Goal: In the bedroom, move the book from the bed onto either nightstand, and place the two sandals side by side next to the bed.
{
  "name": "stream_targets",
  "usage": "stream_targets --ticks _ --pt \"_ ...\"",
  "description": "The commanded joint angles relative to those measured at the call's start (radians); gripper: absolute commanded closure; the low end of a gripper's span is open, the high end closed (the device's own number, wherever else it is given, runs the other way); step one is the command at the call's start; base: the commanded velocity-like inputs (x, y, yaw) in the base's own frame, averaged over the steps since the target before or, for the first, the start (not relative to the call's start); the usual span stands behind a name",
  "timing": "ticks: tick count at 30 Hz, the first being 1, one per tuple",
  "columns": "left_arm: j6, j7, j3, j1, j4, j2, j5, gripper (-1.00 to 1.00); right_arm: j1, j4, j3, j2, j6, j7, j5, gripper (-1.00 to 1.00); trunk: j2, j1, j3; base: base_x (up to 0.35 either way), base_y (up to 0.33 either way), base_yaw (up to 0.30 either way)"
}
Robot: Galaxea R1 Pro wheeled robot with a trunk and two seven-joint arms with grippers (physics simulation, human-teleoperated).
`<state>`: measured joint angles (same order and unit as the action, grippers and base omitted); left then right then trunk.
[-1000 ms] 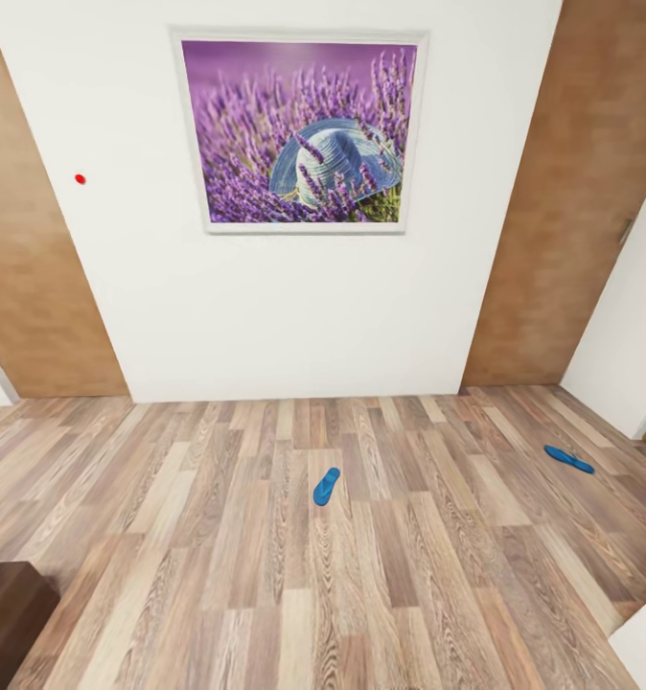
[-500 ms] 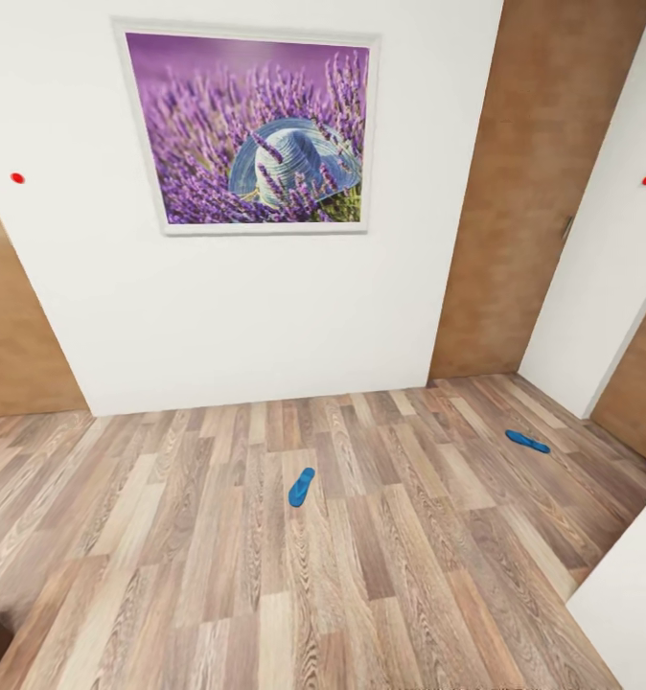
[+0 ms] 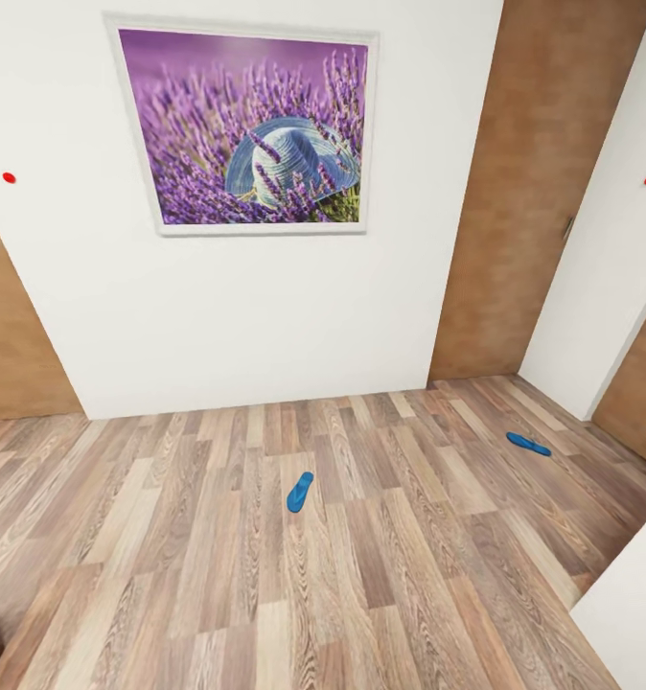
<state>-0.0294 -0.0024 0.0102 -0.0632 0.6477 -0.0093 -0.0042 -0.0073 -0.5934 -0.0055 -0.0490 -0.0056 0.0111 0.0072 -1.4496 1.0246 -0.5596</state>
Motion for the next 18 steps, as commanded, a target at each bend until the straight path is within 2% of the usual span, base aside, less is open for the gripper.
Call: stream_targets --ticks 1,18 --pt "-0.003 0.0 0.0 0.0 0.0 0.0 0.0 -1.0 0.0 0.0 -0.001 0.0 -0.001 0.001 0.001 -1.0 0.0 0.0 -0.001 0.27 0.0 -0.002" --pt "-0.003 0.0 0.001 0.0 0.0 0.0 0.0 -1.0 0.0 0.0 -0.001 0.0 -0.001 0.001 0.0 -1.0 0.0 0.0 -0.001 0.322 0.0 0.0"
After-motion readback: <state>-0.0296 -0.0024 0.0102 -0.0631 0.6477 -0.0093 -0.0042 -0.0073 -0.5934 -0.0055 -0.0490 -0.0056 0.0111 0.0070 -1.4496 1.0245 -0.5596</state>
